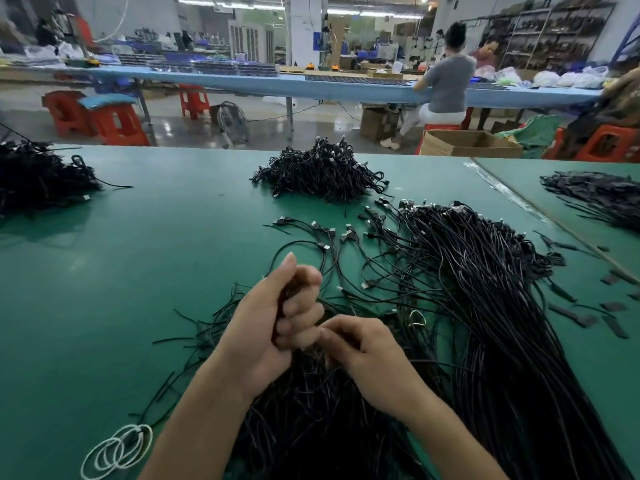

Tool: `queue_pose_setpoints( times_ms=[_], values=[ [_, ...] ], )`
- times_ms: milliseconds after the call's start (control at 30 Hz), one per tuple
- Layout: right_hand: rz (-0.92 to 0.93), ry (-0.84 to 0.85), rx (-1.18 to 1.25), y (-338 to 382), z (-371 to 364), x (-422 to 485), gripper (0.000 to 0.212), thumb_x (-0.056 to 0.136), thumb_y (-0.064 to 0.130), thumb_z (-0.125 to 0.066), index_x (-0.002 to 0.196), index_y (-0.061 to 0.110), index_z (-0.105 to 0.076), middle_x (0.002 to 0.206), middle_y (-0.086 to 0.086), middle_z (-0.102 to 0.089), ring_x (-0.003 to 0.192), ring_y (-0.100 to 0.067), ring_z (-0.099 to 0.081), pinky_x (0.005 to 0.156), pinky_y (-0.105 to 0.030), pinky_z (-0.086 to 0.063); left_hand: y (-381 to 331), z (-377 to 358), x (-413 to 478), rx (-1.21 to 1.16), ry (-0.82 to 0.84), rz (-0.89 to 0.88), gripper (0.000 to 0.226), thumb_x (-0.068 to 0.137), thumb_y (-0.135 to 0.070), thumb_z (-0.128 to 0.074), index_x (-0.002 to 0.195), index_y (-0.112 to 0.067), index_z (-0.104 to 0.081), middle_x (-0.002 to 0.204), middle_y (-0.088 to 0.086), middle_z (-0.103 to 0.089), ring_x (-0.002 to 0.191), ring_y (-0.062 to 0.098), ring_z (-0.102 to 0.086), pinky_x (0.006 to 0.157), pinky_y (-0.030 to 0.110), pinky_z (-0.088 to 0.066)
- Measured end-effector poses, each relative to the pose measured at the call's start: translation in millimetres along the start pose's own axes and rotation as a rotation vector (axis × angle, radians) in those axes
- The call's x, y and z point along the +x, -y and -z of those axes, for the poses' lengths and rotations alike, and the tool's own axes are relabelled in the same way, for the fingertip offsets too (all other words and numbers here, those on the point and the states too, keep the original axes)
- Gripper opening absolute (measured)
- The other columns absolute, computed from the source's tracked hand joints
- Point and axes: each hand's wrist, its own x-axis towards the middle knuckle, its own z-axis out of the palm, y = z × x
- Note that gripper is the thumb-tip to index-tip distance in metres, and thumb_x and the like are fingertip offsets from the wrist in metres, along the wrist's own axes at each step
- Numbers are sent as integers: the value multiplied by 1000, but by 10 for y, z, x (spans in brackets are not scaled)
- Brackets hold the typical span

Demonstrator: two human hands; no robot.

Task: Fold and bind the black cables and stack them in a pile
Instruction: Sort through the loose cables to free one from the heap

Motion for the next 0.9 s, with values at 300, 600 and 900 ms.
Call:
queue_pose_setpoints(
  times_ms=[300, 600, 900],
  values=[
    [72, 111, -276, 134, 21, -43, 18, 98, 27, -56, 83, 19, -62, 77, 16, -61, 68, -5, -55, 59, -19, -42, 219, 76, 112, 662, -239, -262, 39, 98, -38, -43, 94, -15, -75, 85, 4, -74, 82, 20, -71, 75, 29, -57],
    [148, -98, -134, 224, 289, 136, 10, 82, 27, -80, 77, 32, -74, 77, 11, -65, 72, -7, -62, 67, -12, -44, 88, 30, -30, 920, -134, 156, 60, 99, -56, -35, 57, -24, -64, 47, -5, -52, 40, 8, -43, 41, 18, -33],
    [58, -237, 348, 173, 39, 163, 21, 82, 37, -67, 72, 19, -66, 58, 1, -59, 48, -7, -44, 45, -19, -36, -36, 56, -74, 313, 76, 157, 44, 95, -46, -50, 67, -13, -60, 49, -5, -33, 37, 6, -28, 38, 16, -28]
  ],
)
